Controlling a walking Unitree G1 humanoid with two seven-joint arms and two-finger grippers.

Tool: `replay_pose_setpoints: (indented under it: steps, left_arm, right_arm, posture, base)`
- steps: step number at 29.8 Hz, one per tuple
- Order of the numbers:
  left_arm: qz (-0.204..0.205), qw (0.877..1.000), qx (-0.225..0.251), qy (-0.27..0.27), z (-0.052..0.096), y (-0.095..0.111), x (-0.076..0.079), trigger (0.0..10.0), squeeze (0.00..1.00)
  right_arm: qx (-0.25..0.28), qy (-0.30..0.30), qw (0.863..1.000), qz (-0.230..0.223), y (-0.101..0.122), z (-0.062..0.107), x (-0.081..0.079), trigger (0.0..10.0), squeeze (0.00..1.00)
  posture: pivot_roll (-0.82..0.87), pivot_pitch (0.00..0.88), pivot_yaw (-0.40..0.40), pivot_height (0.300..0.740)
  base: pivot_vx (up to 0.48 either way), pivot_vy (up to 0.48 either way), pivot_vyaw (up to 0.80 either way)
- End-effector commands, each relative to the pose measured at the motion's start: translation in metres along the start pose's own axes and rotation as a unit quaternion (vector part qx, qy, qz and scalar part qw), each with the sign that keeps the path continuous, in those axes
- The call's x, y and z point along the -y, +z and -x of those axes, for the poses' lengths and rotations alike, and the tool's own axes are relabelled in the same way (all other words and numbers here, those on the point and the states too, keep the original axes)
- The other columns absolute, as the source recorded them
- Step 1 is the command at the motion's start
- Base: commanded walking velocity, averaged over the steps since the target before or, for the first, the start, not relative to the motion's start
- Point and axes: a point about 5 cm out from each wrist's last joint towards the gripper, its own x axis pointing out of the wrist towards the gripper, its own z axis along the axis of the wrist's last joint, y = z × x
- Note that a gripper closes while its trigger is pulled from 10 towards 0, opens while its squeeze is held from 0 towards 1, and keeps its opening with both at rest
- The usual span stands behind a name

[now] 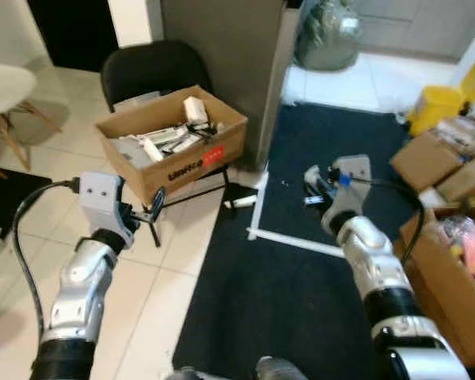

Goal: Picking trash to rubbish bin

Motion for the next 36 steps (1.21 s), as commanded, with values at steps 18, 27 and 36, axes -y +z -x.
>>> replay_pose_setpoints:
  steps: [18, 27, 36]
  left_arm:
    - [-0.002, 1.000, -0.002, -0.006, 0.0003, -0.0013, 0.0025, 10.0, 0.00]
    - [-0.001, 1.000, -0.003, -0.004, 0.0004, -0.0019, 0.0024, 10.0, 0.00]
    - [0.003, 1.000, -0.003, 0.002, -0.0004, -0.0015, 0.0012, 10.0, 0.00]
  right_arm:
    - [-0.001, 0.006, 1.000, 0.011, -0.0005, 0.0011, 0.0004, 10.0, 0.00]
    - [-0.001, 0.007, 1.000, 0.013, -0.0006, 0.0012, 0.0004, 10.0, 0.00]
    - [0.000, 0.006, 1.000, 0.013, 0.0003, 0.0009, 0.0010, 10.0, 0.00]
  posture:
    - [-0.09, 0.000, 0.041, 0.740]
    - [-0.09, 0.000, 0.040, 0.740]
    - [-0.09, 0.000, 0.039, 0.740]
  base:
    - [0.480, 0.000, 0.00]
    - [0.471, 0.000, 0.00]
    - [0.197, 0.000, 0.00]
